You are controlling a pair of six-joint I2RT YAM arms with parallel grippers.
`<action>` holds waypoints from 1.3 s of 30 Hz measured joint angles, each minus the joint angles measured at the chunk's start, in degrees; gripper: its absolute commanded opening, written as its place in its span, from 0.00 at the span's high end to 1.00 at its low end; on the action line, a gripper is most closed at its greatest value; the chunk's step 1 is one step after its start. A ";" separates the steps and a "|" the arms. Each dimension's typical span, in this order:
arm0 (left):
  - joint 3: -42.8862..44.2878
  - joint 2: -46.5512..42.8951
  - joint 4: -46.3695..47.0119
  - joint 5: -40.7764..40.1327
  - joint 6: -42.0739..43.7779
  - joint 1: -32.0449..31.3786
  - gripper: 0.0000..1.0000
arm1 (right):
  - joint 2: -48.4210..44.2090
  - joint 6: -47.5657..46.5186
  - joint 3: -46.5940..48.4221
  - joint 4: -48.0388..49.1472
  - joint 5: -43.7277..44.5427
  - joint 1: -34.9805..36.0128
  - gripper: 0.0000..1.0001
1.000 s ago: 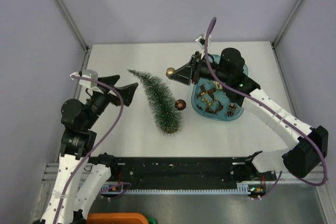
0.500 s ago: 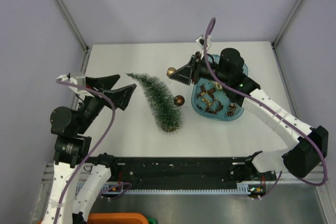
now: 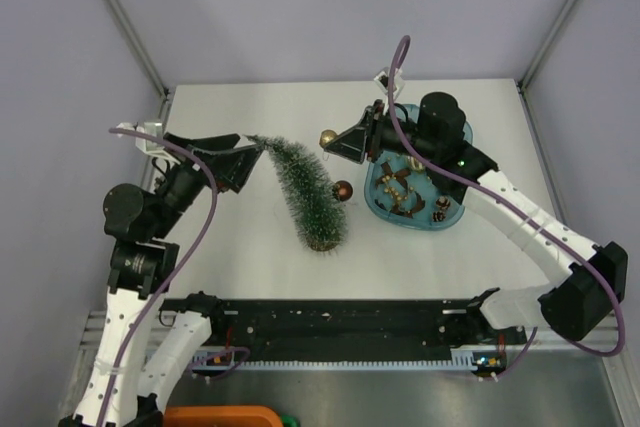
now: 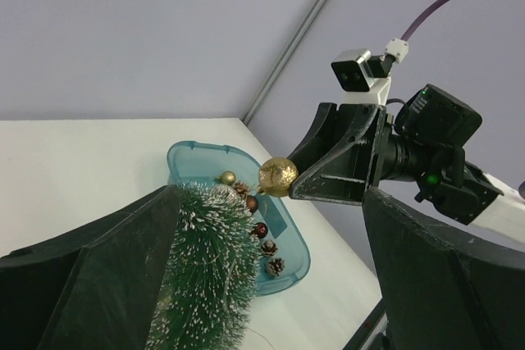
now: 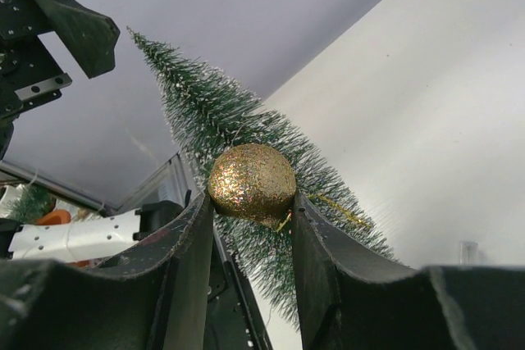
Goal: Decorate the small christmas tree
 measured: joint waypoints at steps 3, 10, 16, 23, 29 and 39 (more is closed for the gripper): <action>0.81 1.73 1.55 0.00 -2.51 0.00 0.01 | -0.07 -0.24 0.00 -0.46 0.15 0.00 0.81; 1.05 2.84 3.28 -1.14 -6.62 0.00 0.01 | -0.85 -0.63 0.00 -0.98 0.48 0.00 0.81; 1.05 2.51 4.00 -3.21 -4.13 0.00 0.01 | -1.29 -1.16 0.00 -1.53 0.83 0.02 0.81; 1.51 -0.37 2.60 -5.64 6.40 0.00 0.01 | -1.31 -1.42 0.00 -1.70 0.81 0.02 0.81; 2.71 0.28 -1.20 -5.62 12.61 0.00 0.18 | -1.31 -1.42 0.00 -1.66 0.79 0.02 0.81; 2.43 2.93 -4.37 -5.70 17.64 0.02 0.49 | -1.31 -1.97 0.24 -1.90 0.79 0.02 0.81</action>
